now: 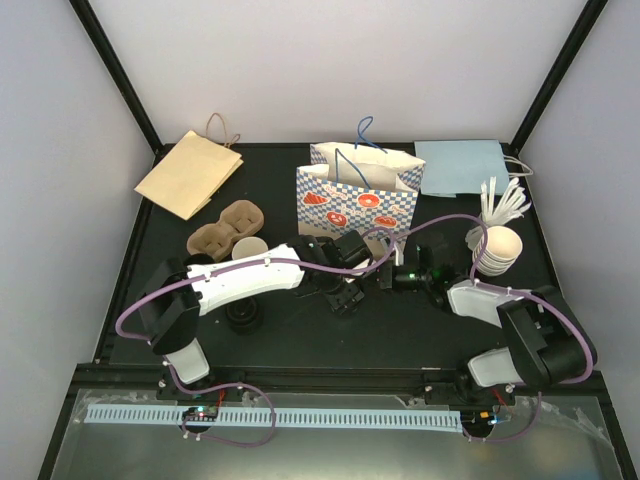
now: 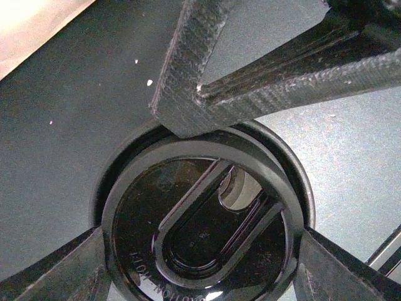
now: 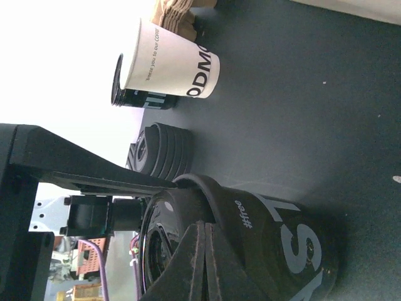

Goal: Pack the takeout coffee

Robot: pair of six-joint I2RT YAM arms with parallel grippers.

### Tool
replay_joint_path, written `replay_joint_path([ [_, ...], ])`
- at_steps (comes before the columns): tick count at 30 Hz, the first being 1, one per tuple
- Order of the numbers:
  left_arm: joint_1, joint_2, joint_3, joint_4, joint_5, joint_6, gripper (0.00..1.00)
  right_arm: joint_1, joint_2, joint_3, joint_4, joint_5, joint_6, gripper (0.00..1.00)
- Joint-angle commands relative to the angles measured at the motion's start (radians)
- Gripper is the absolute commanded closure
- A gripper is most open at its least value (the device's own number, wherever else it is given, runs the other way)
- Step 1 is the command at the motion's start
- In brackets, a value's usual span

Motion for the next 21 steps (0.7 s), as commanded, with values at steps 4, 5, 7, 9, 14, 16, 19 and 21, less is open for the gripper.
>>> replay_joint_path([
  [4,-0.016,0.137,-0.116,-0.068,0.115,0.006,0.40,0.063,0.068,-0.098,-0.065,0.075,-0.029,0.99],
  [5,-0.015,0.136,-0.116,-0.068,0.114,0.006,0.40,0.064,0.072,-0.099,-0.055,0.072,-0.024,0.99],
  [7,-0.015,0.134,-0.116,-0.069,0.113,0.004,0.40,0.063,0.067,-0.089,-0.045,0.066,-0.016,0.99],
  [9,-0.015,0.131,-0.115,-0.069,0.109,0.003,0.40,0.063,0.048,-0.066,-0.062,0.074,-0.016,0.99],
  [14,-0.014,0.125,-0.115,-0.075,0.097,-0.008,0.40,0.046,-0.082,-0.017,-0.153,0.166,-0.029,0.99],
  [16,-0.014,0.124,-0.111,-0.075,0.095,-0.016,0.40,0.016,-0.152,-0.002,-0.213,0.212,-0.048,0.99],
  [19,-0.014,0.122,-0.098,-0.081,0.091,-0.021,0.39,-0.009,-0.269,0.027,-0.337,0.297,-0.105,0.99],
  [21,-0.014,0.119,-0.087,-0.085,0.083,-0.025,0.37,-0.016,-0.320,0.041,-0.414,0.344,-0.142,0.99],
])
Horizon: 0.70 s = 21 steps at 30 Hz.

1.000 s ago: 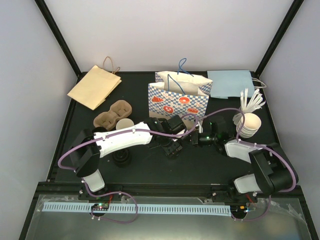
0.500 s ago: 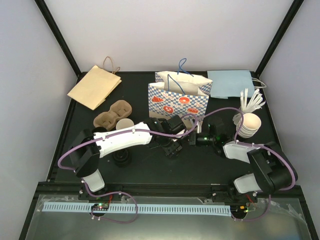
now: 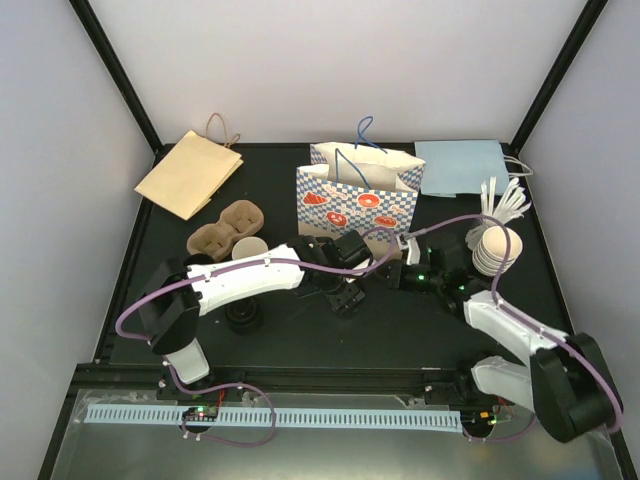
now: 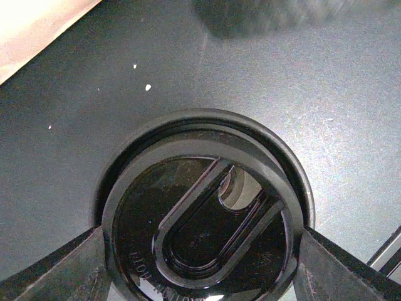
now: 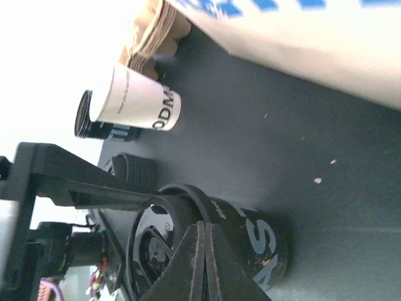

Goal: Pack the takeout coffee

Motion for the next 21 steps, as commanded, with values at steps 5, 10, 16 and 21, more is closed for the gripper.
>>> replay_joint_path([
  [5,-0.013,0.115,-0.044,-0.116,0.068,-0.022,0.30,-0.023,-0.194,0.048,-0.310,0.210,-0.140,0.98],
  [10,-0.011,0.102,0.013,-0.151,0.052,-0.023,0.17,-0.023,-0.251,0.037,-0.354,0.236,-0.158,0.97],
  [16,-0.008,0.095,0.044,-0.177,0.039,-0.023,0.01,-0.022,-0.280,0.058,-0.412,0.244,-0.196,0.95],
  [21,-0.005,0.079,0.059,-0.187,0.034,-0.037,0.01,-0.022,-0.287,0.078,-0.447,0.237,-0.233,0.88],
])
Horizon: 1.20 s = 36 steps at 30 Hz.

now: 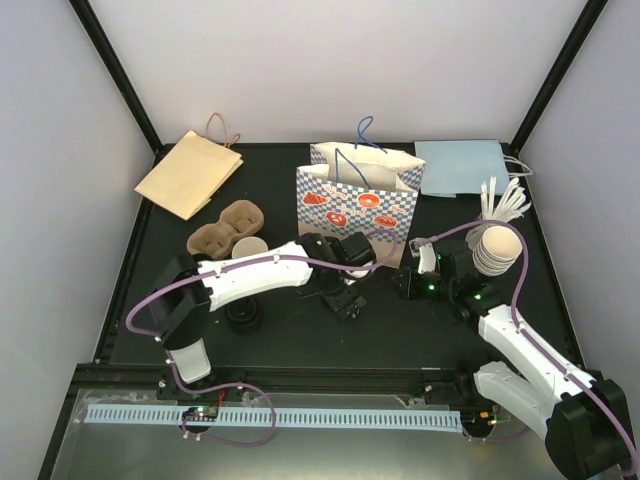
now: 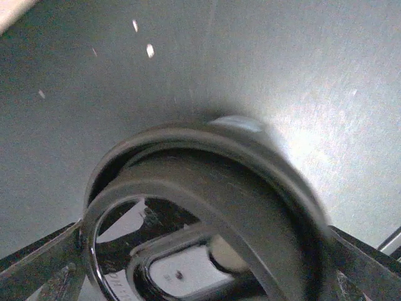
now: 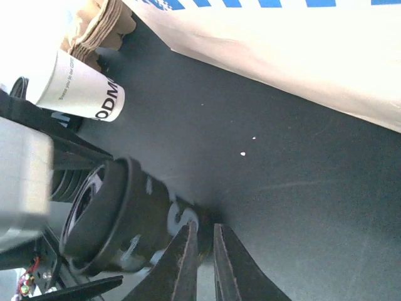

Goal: Pack the takeout coffee

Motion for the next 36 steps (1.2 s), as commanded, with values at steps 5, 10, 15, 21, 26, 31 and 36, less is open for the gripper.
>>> replay_joint_path([
  [5,-0.003,0.016,0.004,-0.117,0.060,-0.028,0.01,-0.005,-0.009,0.054,-0.064,0.015,-0.075,0.83],
  [10,-0.002,-0.005,0.020,-0.122,0.061,-0.031,0.01,-0.004,-0.011,0.059,-0.068,0.011,-0.086,0.81],
  [15,-0.002,-0.017,0.030,-0.117,0.075,-0.035,0.03,-0.004,0.012,0.051,-0.074,-0.001,-0.096,0.79],
  [21,-0.016,0.033,0.101,-0.231,-0.067,-0.060,0.05,-0.005,0.013,0.039,-0.065,0.002,-0.095,0.79],
  [26,-0.024,0.077,0.120,-0.297,-0.210,-0.090,0.05,-0.005,0.013,0.024,-0.052,0.005,-0.091,0.79],
  [31,-0.024,0.121,0.151,-0.316,-0.250,-0.108,0.01,-0.005,0.016,0.014,-0.039,-0.002,-0.087,0.79],
  [36,-0.022,0.071,0.182,-0.271,-0.167,-0.086,0.01,-0.005,0.018,0.004,-0.030,-0.059,-0.101,0.70],
])
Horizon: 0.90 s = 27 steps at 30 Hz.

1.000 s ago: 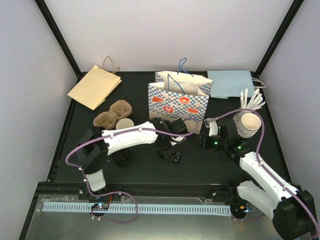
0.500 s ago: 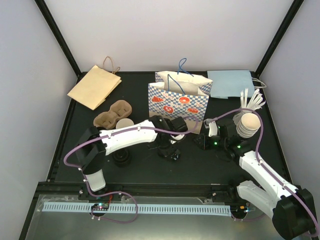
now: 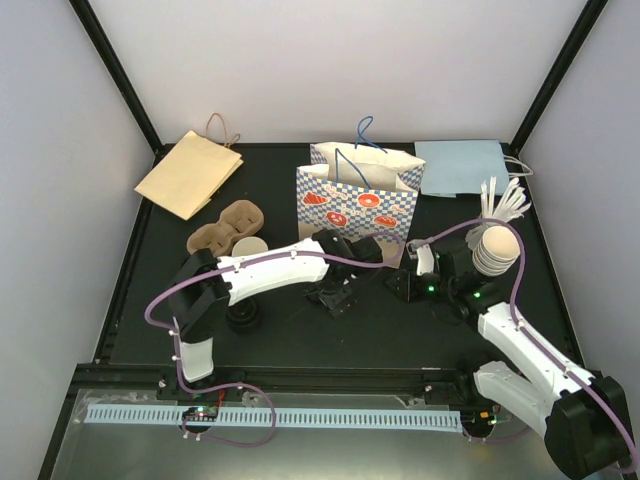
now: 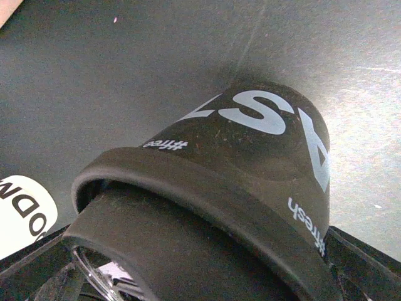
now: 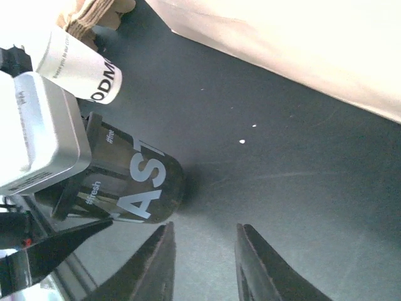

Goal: Pack the takeout coffee

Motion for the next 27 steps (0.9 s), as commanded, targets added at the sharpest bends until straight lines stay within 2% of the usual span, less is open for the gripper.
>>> replay_joint_path([
  [1,-0.007,-0.054,0.070,0.003,0.045,0.006,0.01,-0.004,0.004,-0.027,0.046,-0.075,-0.015,0.66],
  [3,-0.005,-0.061,0.087,0.002,0.072,0.017,0.01,-0.002,0.012,-0.069,0.123,-0.145,0.019,0.50],
  [8,-0.004,-0.067,0.097,-0.001,0.107,0.029,0.01,0.024,0.059,-0.171,0.402,-0.308,0.148,0.03],
  [9,-0.004,-0.070,0.096,0.002,0.114,0.031,0.01,0.032,0.064,-0.178,0.443,-0.327,0.162,0.00],
  [17,-0.001,-0.115,0.097,0.038,0.196,0.049,0.01,0.038,0.159,-0.196,0.641,-0.428,0.258,0.00],
  [20,0.004,-0.136,0.098,0.052,0.218,0.049,0.01,0.049,0.194,-0.168,0.560,-0.389,0.205,0.01],
  [25,0.034,-0.174,0.088,0.083,0.253,0.038,0.01,0.050,0.283,-0.192,0.557,-0.365,0.191,0.16],
  [27,0.047,-0.191,0.080,0.099,0.278,0.037,0.01,0.050,0.305,-0.210,0.582,-0.355,0.197,0.18],
])
